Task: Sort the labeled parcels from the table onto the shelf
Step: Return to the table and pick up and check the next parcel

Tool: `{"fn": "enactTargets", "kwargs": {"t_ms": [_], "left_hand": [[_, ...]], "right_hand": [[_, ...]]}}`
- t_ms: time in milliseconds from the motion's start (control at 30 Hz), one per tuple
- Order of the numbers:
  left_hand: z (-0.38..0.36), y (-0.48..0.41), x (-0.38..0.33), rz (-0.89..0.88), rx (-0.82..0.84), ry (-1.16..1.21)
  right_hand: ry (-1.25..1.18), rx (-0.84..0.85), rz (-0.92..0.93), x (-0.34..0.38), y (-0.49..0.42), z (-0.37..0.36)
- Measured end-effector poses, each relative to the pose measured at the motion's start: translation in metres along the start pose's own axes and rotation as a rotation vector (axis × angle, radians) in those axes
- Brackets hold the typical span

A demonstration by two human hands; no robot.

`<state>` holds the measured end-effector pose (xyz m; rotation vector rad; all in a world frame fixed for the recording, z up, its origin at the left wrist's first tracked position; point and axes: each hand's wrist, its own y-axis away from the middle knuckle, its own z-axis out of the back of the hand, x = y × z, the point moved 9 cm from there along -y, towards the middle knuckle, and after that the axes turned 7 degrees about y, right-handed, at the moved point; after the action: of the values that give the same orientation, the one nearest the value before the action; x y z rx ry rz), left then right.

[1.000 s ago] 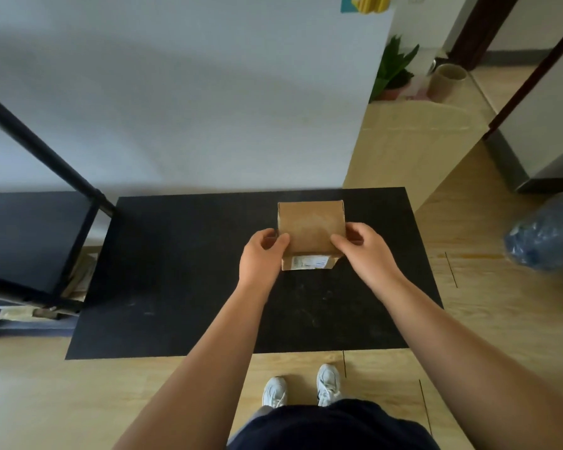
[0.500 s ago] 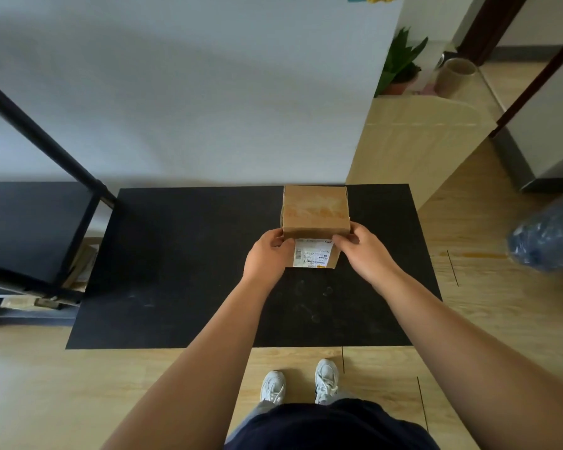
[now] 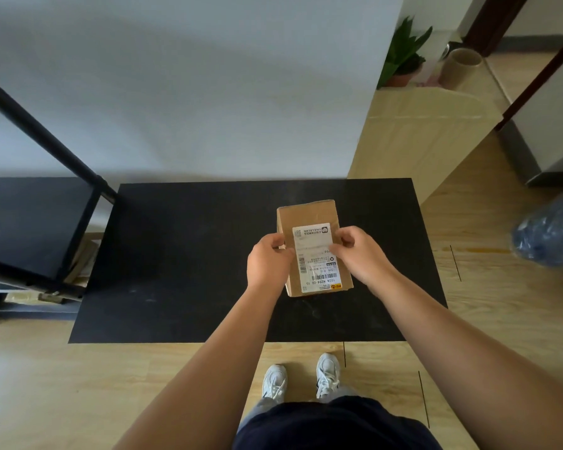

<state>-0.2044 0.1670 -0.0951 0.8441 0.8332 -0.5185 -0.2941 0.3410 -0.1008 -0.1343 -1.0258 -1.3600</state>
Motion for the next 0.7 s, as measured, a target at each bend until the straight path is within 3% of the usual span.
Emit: {"fn": "enactTargets", "kwargs": {"t_ms": [200,500,700], "left_hand": [[-0.009,-0.001,0.007,-0.079,0.051,-0.178],[-0.025,-0.006,-0.01,-0.506,0.242,-1.001],[-0.03,-0.005,-0.013,-0.614,0.159,-1.143]], "right_hand": [[0.039,0.06,-0.015,-0.008,-0.002,-0.012],[0.164,-0.062,-0.031,-0.031,0.005,-0.009],[0.372,-0.212,0.129,-0.012,0.017,-0.001]]}}
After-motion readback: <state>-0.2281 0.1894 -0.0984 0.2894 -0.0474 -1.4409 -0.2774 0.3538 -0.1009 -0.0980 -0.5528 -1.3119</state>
